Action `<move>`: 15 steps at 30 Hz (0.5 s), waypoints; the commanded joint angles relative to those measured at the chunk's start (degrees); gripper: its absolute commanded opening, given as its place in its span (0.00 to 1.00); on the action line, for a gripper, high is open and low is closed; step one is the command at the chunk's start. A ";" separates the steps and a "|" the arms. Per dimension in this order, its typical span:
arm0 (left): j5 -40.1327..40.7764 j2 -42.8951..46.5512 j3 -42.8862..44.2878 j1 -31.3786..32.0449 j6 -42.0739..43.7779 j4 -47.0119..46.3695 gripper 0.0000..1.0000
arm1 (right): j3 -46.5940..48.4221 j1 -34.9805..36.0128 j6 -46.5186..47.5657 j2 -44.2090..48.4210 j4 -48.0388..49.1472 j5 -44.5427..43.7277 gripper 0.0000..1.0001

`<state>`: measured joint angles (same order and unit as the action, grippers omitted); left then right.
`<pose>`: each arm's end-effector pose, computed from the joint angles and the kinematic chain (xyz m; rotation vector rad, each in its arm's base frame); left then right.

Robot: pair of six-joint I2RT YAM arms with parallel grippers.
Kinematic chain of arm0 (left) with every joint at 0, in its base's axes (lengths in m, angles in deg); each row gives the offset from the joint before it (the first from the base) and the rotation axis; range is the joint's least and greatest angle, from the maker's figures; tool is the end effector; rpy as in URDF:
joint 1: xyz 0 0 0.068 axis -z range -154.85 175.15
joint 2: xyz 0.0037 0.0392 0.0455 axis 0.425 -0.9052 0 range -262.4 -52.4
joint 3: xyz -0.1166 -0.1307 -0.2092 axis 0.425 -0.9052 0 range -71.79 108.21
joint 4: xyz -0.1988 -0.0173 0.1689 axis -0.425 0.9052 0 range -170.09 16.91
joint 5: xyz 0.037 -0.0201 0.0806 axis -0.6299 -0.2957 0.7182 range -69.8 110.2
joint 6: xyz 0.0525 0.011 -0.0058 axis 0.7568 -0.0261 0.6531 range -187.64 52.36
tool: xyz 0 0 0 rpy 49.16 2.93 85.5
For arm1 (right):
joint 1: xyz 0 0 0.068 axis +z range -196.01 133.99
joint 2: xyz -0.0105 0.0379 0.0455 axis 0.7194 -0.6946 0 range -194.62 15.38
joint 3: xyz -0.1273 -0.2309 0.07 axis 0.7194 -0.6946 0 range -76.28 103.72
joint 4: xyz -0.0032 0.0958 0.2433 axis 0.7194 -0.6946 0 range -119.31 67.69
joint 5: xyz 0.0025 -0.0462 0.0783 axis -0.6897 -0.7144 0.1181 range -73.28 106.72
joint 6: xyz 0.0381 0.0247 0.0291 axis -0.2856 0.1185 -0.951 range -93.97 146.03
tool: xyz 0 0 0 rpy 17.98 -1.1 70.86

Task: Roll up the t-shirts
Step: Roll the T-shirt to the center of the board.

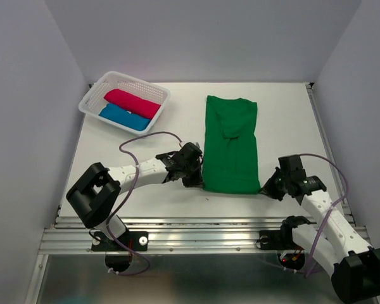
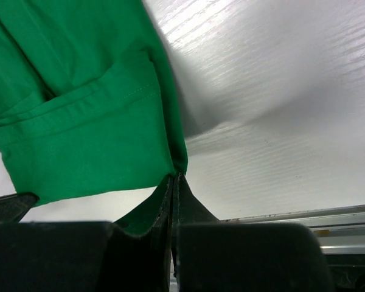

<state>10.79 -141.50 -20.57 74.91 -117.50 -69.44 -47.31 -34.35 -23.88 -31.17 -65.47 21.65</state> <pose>0.2012 -0.2468 0.1927 0.0801 2.6498 -0.9070 0.1401 0.0321 0.1928 0.8587 2.5691 0.4620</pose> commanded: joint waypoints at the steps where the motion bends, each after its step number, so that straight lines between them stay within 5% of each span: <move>1: 1.67 0.42 3.62 0.08 -0.67 5.94 0.00 | 4.07 0.03 0.08 -0.30 -2.20 -2.37 0.01; 15: 0.27 -4.50 11.87 -0.80 -2.07 13.60 0.00 | 8.56 0.03 0.16 -3.73 0.00 -4.23 0.01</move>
<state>11.20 -145.32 -12.46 74.62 -118.59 -59.51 -41.70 -34.35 -23.88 -34.58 -66.67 18.90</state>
